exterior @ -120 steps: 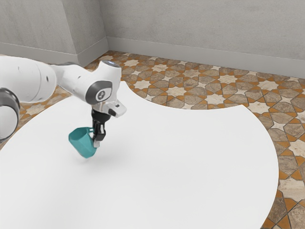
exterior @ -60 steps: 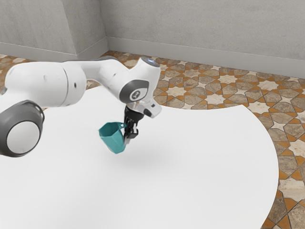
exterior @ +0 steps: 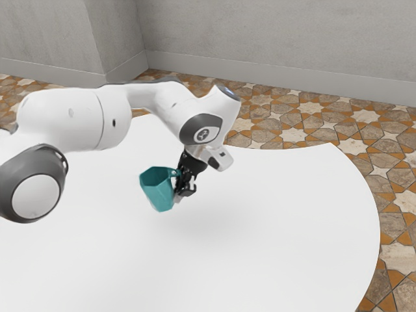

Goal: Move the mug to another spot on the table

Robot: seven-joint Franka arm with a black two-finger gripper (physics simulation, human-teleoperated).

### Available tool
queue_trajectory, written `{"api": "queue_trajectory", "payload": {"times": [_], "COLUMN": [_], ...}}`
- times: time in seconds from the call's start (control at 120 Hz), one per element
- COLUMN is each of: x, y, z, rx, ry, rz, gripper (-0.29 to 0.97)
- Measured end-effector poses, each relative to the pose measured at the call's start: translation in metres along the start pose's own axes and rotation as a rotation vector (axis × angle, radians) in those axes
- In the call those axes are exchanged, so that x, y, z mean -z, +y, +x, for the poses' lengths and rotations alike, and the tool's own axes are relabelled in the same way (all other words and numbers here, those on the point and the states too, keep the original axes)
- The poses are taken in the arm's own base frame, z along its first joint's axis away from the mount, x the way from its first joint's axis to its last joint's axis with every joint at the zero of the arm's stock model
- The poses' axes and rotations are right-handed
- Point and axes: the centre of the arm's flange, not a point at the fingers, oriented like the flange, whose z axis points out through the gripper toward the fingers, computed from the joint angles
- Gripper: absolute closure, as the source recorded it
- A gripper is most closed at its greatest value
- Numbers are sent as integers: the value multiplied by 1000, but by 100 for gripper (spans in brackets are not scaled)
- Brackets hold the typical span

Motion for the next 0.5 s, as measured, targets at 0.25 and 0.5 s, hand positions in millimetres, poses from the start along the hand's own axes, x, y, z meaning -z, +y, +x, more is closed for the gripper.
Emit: {"api": "queue_trajectory", "payload": {"times": [0.25, 0.5], "x": [-14, -27], "y": [5, -19], "z": [-5, -28], "rx": [-33, -23], "ry": [-79, -143], "rz": [-33, -39], "gripper": [79, 79]}}
